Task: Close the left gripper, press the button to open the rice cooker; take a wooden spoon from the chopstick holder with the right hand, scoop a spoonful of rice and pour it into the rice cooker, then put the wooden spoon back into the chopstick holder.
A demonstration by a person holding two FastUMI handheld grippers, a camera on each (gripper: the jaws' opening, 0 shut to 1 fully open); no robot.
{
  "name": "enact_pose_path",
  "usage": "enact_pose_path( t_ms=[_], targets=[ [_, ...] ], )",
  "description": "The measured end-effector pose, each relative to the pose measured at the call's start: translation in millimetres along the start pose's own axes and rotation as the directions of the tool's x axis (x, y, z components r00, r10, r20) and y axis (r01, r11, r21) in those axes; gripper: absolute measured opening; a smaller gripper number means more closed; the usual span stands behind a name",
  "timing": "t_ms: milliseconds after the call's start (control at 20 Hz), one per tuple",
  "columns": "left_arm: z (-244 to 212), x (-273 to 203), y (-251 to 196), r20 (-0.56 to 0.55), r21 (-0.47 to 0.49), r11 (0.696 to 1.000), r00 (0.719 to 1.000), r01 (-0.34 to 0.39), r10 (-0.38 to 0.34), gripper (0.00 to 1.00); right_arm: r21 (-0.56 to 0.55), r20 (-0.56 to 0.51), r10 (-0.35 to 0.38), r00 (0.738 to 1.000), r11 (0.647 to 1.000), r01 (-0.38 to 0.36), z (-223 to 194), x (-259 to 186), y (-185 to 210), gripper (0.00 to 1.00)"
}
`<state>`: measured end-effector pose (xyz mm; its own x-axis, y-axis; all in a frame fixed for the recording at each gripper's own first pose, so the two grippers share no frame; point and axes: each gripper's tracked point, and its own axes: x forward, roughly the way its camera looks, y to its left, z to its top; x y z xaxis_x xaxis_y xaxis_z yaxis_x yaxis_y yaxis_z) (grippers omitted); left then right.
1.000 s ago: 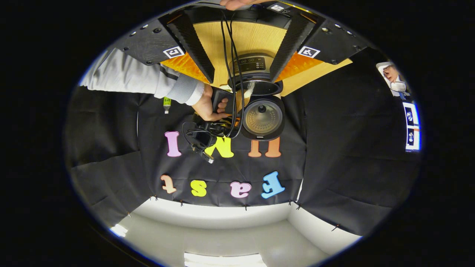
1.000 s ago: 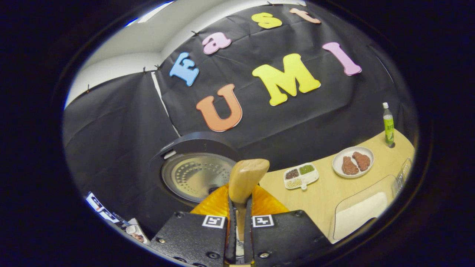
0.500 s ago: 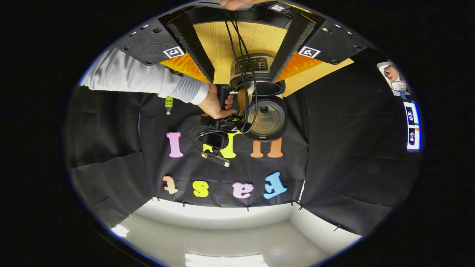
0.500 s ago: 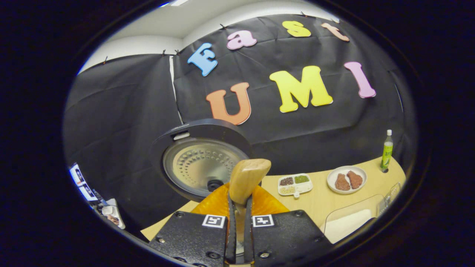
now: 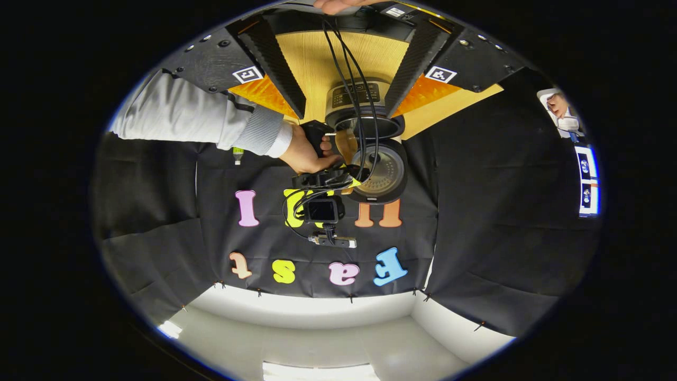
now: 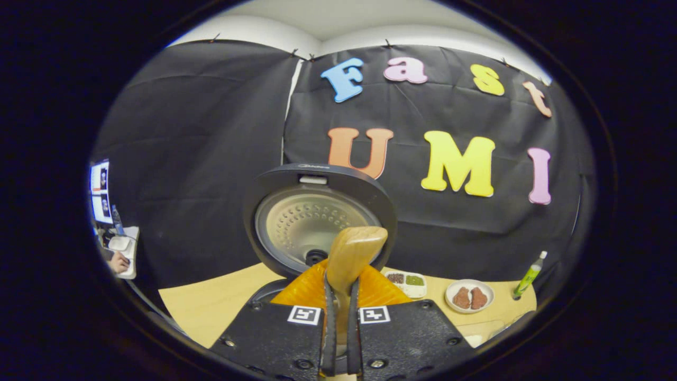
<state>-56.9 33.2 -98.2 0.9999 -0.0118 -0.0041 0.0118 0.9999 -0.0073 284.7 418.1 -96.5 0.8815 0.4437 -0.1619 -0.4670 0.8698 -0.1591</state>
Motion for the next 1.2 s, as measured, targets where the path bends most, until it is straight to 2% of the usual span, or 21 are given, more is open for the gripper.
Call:
enact_pose_path(
  t_ms=[150,300,450,650,850,1000,1050,1100,1200],
  targets=[
    [0.0,-1.5,-0.2,-0.001,-0.001,1.0,1.0,-0.013,0.013,0.96,-0.101,-0.007,-0.003,1.0,0.995,0.002,1.3,-2.8,12.3,0.14],
    [-1.8,-0.2,-8.0,-0.003,0.012,1.0,1.0,0.006,-0.006,0.96,-0.206,-0.028,-0.074,0.997,0.976,0.066,-3.3,-6.1,8.5,0.13],
    [-1.4,1.7,-15.8,0.001,0.024,1.0,1.0,0.015,-0.015,0.96,-0.251,-0.023,-0.094,0.995,0.964,0.085,-6.3,-10.7,8.1,0.13],
    [2.4,-3.6,-21.5,0.011,0.046,0.999,1.0,0.012,-0.013,0.96,-0.197,-0.038,-0.085,0.996,0.977,0.076,-4.6,-20.9,-1.3,0.13],
    [9.9,-9.7,-17.5,0.031,0.008,1.0,0.999,0.013,-0.014,0.96,-0.137,-0.011,-0.108,0.994,0.985,0.106,11.9,-41.5,-35.7,0.14],
    [13.6,-9.6,-16.7,0.046,-0.008,1.0,0.999,0.016,-0.016,0.96,-0.096,-0.017,-0.152,0.988,0.984,0.15,14.4,-58.8,-71.3,0.13],
    [14.0,-8.4,-14.2,0.048,-0.018,1.0,0.999,0.013,-0.012,1.0,-0.078,-0.016,-0.163,0.987,0.984,0.161,15.4,-63.8,-84.1,0.14],
    [13.4,-8.2,-12.2,0.046,-0.031,0.999,0.999,0.01,-0.008,0.96,-0.063,-0.017,-0.173,0.985,0.983,0.171,15.2,-68.5,-95.6,0.13],
    [9.9,-4.6,-10.0,0.037,-0.054,0.999,0.999,0.005,-0.003,0.96,-0.033,-0.022,-0.199,0.98,0.98,0.198,11.6,-79.8,-125.6,0.13]
  ],
)
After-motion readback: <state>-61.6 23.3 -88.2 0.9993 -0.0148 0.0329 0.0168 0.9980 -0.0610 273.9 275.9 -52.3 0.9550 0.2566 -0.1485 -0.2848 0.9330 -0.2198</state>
